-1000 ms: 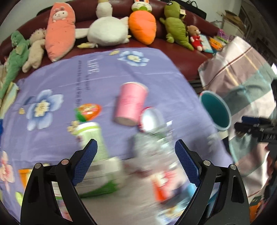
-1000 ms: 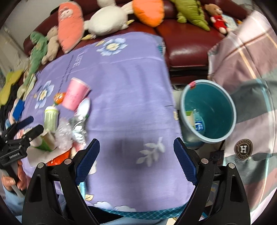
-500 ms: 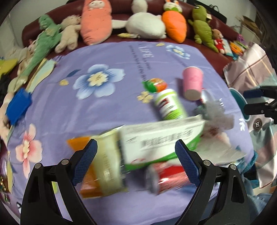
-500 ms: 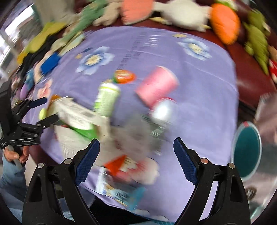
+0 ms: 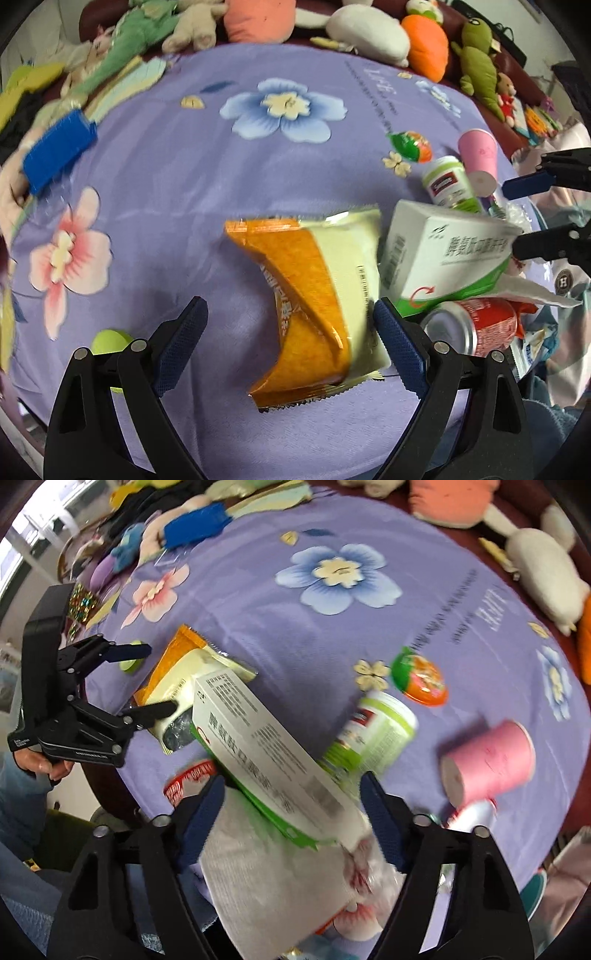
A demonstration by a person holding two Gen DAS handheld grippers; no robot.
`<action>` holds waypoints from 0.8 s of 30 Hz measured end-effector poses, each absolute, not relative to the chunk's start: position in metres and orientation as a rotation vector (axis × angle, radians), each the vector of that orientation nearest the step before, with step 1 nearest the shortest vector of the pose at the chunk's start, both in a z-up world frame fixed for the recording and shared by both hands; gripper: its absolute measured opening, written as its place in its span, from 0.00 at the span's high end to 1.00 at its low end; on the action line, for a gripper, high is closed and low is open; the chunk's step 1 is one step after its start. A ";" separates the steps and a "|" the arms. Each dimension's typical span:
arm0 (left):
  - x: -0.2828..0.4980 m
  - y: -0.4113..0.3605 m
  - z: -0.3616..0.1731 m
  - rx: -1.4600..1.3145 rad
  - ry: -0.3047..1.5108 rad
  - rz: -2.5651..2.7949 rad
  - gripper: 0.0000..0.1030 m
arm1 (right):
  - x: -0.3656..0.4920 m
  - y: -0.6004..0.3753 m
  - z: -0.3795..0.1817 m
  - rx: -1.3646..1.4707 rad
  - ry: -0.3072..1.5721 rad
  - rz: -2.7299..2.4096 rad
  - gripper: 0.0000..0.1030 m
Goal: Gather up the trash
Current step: 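Grasp the orange snack bag with the left tool while the right tool grasps the white medicine box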
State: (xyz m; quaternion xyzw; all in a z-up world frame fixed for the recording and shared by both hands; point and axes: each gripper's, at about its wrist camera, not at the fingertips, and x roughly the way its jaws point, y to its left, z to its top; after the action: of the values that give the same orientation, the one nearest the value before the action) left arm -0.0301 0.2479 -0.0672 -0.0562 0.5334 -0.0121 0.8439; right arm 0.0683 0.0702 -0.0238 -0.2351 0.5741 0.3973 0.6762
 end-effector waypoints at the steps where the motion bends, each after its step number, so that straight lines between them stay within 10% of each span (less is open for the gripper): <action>1: -0.030 0.249 -0.072 -0.136 1.135 -0.038 0.11 | 0.070 0.074 -0.027 -0.539 1.304 0.908 0.39; 15: -0.027 0.250 -0.088 -0.163 1.170 -0.060 0.11 | 0.077 0.117 -0.075 -0.671 1.437 1.030 0.39; 20: -0.027 0.243 -0.091 -0.154 1.159 -0.065 0.12 | 0.066 0.121 -0.068 -0.665 1.412 1.055 0.64; 24: -0.025 0.234 -0.085 -0.135 1.144 -0.077 0.54 | 0.063 0.116 -0.049 -0.647 1.357 1.004 0.69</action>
State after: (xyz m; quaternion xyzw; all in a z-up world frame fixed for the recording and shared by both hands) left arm -0.0245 0.2340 -0.0854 -0.0639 0.5407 -0.0365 0.8380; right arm 0.0628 0.1161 -0.0488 -0.2814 0.5898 0.4362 0.6187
